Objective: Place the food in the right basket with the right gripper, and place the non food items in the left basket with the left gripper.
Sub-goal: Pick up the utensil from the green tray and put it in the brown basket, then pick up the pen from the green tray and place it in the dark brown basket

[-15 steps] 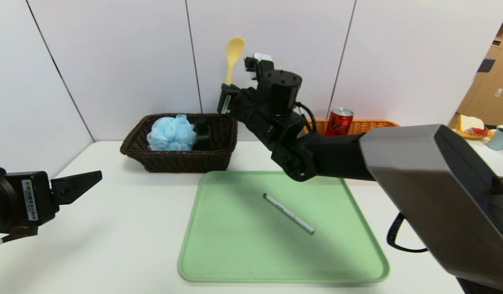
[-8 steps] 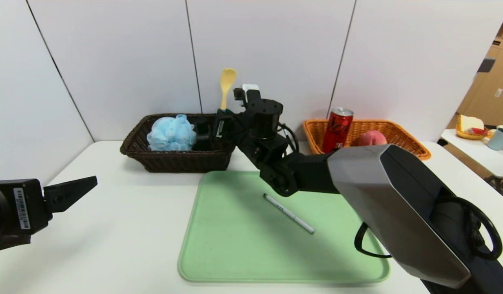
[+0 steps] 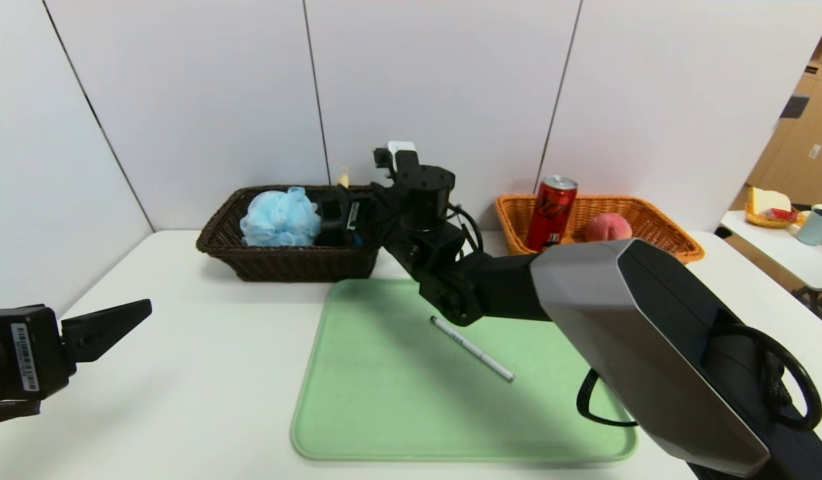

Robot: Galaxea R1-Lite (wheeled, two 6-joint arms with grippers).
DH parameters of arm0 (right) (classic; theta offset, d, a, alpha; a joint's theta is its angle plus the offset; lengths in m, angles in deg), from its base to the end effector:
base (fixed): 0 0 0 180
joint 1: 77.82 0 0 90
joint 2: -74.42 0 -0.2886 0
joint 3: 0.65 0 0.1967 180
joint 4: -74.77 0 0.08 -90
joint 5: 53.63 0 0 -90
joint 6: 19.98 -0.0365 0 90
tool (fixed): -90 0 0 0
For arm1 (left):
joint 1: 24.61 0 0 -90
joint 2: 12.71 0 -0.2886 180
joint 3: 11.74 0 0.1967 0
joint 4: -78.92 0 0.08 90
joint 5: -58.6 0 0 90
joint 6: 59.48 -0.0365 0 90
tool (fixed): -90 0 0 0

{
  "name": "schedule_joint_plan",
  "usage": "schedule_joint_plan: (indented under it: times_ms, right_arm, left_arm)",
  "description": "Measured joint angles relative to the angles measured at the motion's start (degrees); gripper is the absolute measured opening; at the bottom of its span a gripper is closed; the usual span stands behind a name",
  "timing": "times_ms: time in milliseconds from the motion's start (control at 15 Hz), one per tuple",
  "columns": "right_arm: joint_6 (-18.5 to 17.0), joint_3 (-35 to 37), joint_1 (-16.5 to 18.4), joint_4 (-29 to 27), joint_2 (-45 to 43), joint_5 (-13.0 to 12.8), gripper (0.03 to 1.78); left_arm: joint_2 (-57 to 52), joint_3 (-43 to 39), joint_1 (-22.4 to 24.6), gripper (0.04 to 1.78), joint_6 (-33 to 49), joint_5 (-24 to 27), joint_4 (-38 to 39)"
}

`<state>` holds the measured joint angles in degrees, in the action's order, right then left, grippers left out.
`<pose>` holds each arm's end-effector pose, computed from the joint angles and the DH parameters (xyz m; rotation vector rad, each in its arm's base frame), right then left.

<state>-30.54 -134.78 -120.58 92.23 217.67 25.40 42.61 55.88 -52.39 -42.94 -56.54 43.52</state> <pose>0.4012 0.3616 0.1583 0.2459 -0.0802 0.5650 0.1240 -0.0478 0.2349 -0.1058 0.3634 0.0069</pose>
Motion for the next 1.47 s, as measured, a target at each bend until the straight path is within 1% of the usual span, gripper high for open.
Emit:
schedule_joint_plan:
  times_ms: [133,200,333,467,533,667,733,867,933,1000,1067,1200,1333,1467]
  right_arm:
    - [0.04,0.18,0.01,-2.29,-1.88,-0.88,1.14]
    - [-0.02,0.18,0.12,-4.83,-3.58,-1.23,1.21]
    - [-0.79,0.21,0.54,-13.01,-8.87,-1.48,1.33]
    - [-2.58,0.21,1.13,-25.48,-15.49,-1.37,1.41]
    - [-3.88,0.21,1.66,-33.11,-18.59,-1.21,1.45]
    - [-6.64,0.27,3.45,-51.10,-24.48,-0.18,1.51]
    - [-7.80,0.43,4.91,-60.08,-27.27,0.89,1.53]
    - [-9.03,2.17,8.96,-76.22,-33.30,4.17,1.57]
    - [-8.95,4.51,10.68,-82.08,-36.15,5.50,1.59]
    - [-8.59,7.83,12.32,-86.47,-39.18,6.13,1.60]
    - [-7.85,11.29,14.14,-88.61,-41.92,6.34,1.62]
    - [-6.47,18.65,18.20,-89.52,-47.38,6.44,1.64]
    - [-6.03,24.81,21.97,-89.44,-51.63,6.79,1.65]
    - [-5.95,30.09,25.12,-87.78,-54.50,7.17,1.67]
  left_arm:
    - [0.18,1.08,-0.02,1.69,-2.04,0.15,0.27]
    - [0.68,2.79,-0.07,1.69,-3.28,0.37,0.24]
    - [3.55,8.67,-0.20,1.69,-4.02,0.50,-0.72]
    - [8.11,17.35,-0.82,1.69,-3.50,0.45,-3.75]
    - [10.85,22.44,-1.73,1.69,-2.43,0.45,-6.12]
    - [17.91,34.33,-4.33,1.69,1.49,0.22,-12.87]
    - [22.02,40.58,-5.62,1.69,4.24,-0.22,-16.87]
    - [31.55,54.05,-8.29,1.69,11.43,-1.15,-26.33]
    - [36.22,59.27,-9.58,1.69,15.02,-1.54,-30.99]
    - [41.05,63.05,-11.04,1.69,18.60,-1.84,-35.32]
    - [45.23,65.09,-12.43,1.69,21.78,-2.08,-38.38]
    - [52.89,66.96,-15.37,1.69,28.33,-2.62,-41.40]
    - [59.12,67.62,-17.60,1.69,35.08,-2.91,-41.44]
    - [63.42,67.82,-19.15,1.69,40.68,-2.50,-40.02]
